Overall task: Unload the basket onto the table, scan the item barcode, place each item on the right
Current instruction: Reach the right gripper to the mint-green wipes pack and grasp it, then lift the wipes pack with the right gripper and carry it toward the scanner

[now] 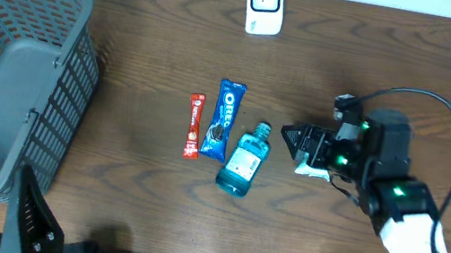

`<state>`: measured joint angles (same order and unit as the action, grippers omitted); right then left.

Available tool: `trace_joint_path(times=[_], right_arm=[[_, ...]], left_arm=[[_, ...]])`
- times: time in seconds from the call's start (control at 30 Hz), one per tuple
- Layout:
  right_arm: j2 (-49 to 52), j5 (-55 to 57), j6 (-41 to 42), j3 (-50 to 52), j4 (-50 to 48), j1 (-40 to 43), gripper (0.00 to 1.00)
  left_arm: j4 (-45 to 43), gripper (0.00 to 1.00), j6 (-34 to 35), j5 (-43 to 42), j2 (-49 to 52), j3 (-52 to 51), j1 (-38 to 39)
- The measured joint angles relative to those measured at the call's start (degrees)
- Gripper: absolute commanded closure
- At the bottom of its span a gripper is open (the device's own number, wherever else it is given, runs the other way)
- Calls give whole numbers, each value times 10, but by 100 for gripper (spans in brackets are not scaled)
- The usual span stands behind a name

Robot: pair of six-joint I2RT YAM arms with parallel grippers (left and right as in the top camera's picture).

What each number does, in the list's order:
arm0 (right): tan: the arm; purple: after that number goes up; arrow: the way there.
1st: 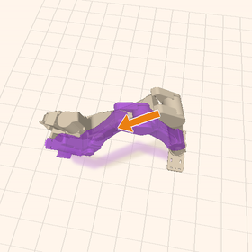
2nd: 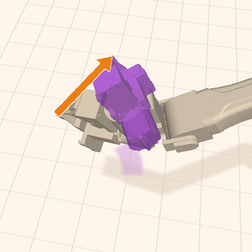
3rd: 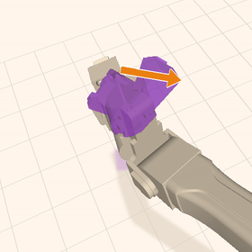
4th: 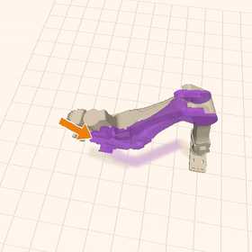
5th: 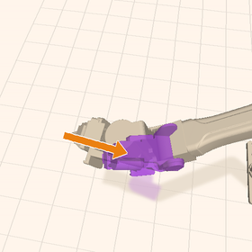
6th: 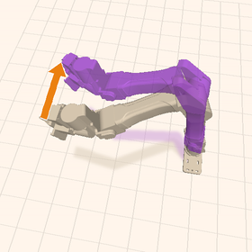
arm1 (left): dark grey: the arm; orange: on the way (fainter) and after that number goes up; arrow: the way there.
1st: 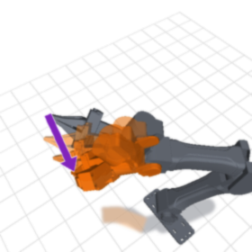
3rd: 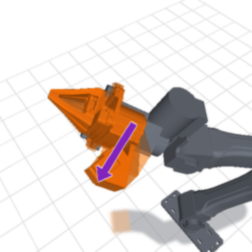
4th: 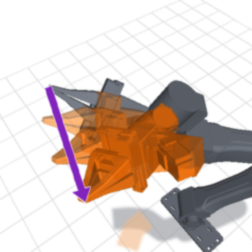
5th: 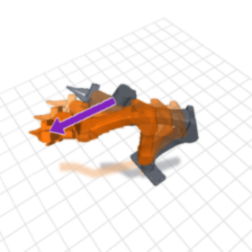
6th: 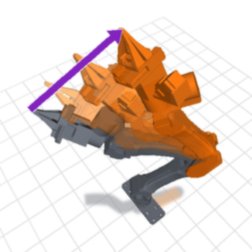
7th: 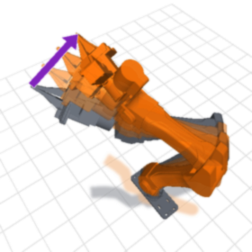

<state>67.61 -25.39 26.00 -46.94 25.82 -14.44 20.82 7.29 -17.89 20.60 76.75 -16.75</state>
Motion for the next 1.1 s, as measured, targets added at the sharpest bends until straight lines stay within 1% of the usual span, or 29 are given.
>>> trace_joint_path(times=[0.07, 0.2, 0.43, 0.57, 0.7, 0.87, 0.9, 1.03, 1.07, 1.1], right_arm=[[16, 33, -1, 0, 11, -19, 3], [40, 133, -8, -17, 64, -72, 1], [127, 338, -8, -88, 118, -154, 3], [206, 455, -9, -122, 143, -187, 2], [276, 533, -10, -124, 155, -197, 4], [346, 603, -10, -124, 162, -204, 5], [358, 615, -10, -124, 162, -205, 6], [389, 650, -12, -124, 155, -206, 17], [390, 654, -12, -124, 151, -206, 23], [392, 659, -15, -124, 147, -206, 32]], left_arm=[[0, 2, 0, 0, 0, 0, 0], [0, 2, 0, 0, 0, 0, 0], [-1, 2, 0, 0, 0, 0, 0], [-1, 2, 0, 0, 0, 0, 0], [-1, 2, 0, 0, 0, 0, 0], [-1, 2, 0, 0, 0, 0, 0], [-1, 2, 0, 0, 0, 0, 0], [-1, 2, 0, 0, 0, 0, 0], [-1, 2, 0, 0, 0, 0, 0], [-1, 2, 0, 0, 0, 0, 0]])
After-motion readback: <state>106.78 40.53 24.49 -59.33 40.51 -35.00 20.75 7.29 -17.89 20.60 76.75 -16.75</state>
